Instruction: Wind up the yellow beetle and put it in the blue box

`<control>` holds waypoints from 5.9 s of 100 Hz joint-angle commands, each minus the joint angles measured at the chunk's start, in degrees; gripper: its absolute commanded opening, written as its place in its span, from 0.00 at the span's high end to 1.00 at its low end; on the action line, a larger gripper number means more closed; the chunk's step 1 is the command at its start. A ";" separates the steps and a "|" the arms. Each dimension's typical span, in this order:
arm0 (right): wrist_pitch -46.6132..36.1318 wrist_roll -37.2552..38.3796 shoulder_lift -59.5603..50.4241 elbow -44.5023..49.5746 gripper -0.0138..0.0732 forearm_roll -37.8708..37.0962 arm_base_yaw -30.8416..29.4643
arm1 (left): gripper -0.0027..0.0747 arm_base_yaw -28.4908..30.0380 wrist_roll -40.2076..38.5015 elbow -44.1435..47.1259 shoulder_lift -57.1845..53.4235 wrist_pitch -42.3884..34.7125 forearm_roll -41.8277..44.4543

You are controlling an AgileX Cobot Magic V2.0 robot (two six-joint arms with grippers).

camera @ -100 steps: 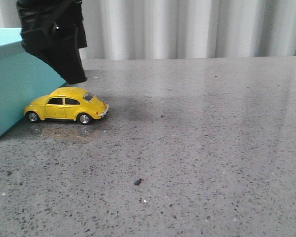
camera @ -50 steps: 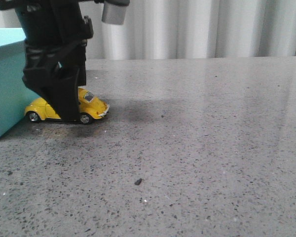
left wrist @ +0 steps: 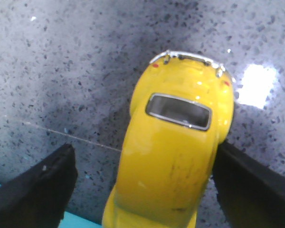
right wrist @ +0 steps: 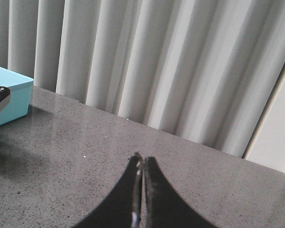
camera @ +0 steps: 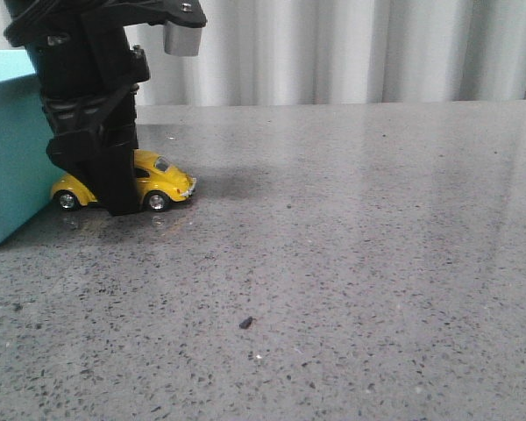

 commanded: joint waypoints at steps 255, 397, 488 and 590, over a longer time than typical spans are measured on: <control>-4.84 -0.39 -0.44 -1.39 0.89 1.92 0.14 | 0.68 24.08 -19.73 8.83 -25.89 -20.89 -17.90; -18.72 -0.39 -11.10 13.89 0.89 -0.13 -0.07 | 0.99 24.08 -18.20 56.27 -79.90 -41.48 -37.29; -11.16 -0.39 -11.10 13.89 0.89 -0.13 -0.07 | 0.99 24.08 -18.20 81.08 -101.86 -61.03 -19.26; -6.80 -0.39 -11.10 13.98 0.89 -0.13 -0.07 | 0.99 24.08 -18.20 81.08 -102.55 -38.31 -20.02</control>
